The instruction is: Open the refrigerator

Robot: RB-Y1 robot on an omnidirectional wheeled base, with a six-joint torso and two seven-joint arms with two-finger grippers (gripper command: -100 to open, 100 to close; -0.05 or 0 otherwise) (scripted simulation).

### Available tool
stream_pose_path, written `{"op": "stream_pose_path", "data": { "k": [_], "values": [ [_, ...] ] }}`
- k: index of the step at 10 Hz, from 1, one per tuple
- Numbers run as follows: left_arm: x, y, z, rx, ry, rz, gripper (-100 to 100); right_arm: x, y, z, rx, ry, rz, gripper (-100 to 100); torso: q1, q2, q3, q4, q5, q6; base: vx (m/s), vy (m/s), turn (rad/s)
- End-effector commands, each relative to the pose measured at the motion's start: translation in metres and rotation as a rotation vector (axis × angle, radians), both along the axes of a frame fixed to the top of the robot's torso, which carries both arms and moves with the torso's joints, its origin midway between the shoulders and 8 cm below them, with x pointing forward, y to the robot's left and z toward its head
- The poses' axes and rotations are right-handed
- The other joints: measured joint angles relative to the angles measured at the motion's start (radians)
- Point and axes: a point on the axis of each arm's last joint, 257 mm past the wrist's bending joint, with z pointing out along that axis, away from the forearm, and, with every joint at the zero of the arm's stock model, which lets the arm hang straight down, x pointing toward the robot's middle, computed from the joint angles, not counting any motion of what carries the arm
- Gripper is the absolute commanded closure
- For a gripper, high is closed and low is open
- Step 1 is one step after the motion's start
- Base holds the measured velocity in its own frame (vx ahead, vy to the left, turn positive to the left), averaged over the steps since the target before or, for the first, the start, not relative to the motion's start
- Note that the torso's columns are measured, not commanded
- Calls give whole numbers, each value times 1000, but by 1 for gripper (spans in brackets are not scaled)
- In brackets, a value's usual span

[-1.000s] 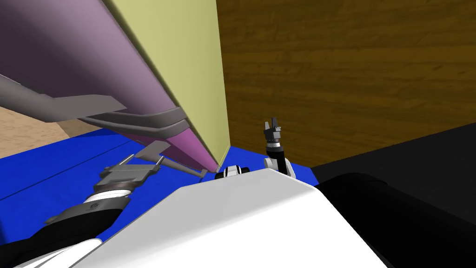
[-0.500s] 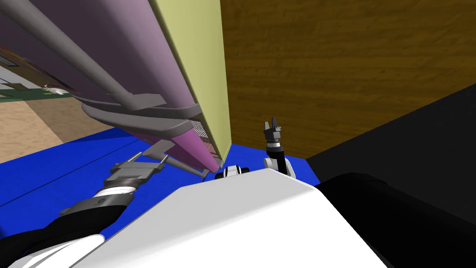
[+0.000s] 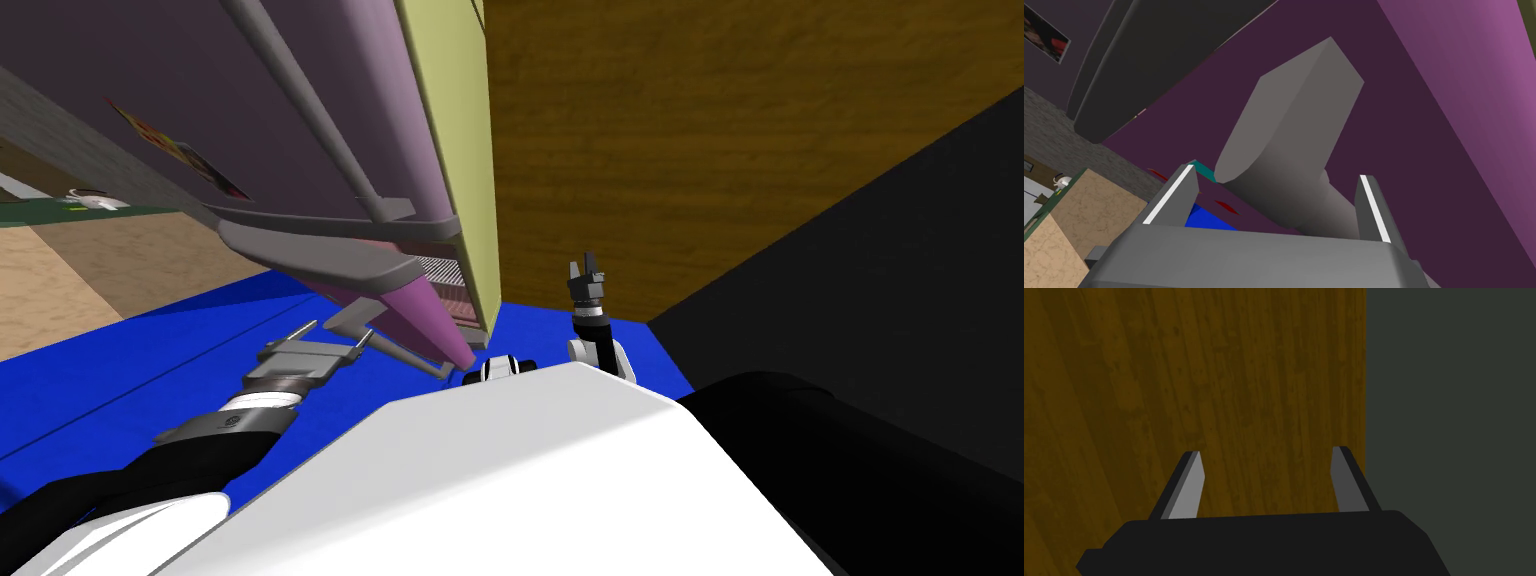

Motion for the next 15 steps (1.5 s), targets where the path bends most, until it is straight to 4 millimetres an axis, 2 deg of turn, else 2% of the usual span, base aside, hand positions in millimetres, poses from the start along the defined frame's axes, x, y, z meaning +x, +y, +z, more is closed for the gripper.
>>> {"op": "stream_pose_path", "data": {
  "k": [1,6,8,10,12,15],
  "values": [
    [6,-3,7,10,-21,-26,100,0,0,0,0,0,0,0,-3,-3,-1,-2,1,-2,-244,208,-113],
    [13,-11,8,10,-19,-69,100,0,0,0,0,0,0,0,-16,5,5,-1,-1,0,-222,170,-91],
    [16,-15,8,10,-18,-89,100,0,0,0,0,0,0,0,-14,8,7,-1,-1,0,-190,207,-102],
    [19,-20,6,9,-15,-107,100,0,0,0,0,0,0,0,-21,4,5,-2,-1,-1,-92,144,-60],
    [21,-25,6,9,-14,-128,100,0,0,0,0,0,0,0,-3,8,5,1,1,0,-189,308,-159],
    [25,-36,6,9,-13,-168,100,0,0,0,0,0,0,0,-3,2,1,-1,1,0,-242,326,-121]
  ]
}}
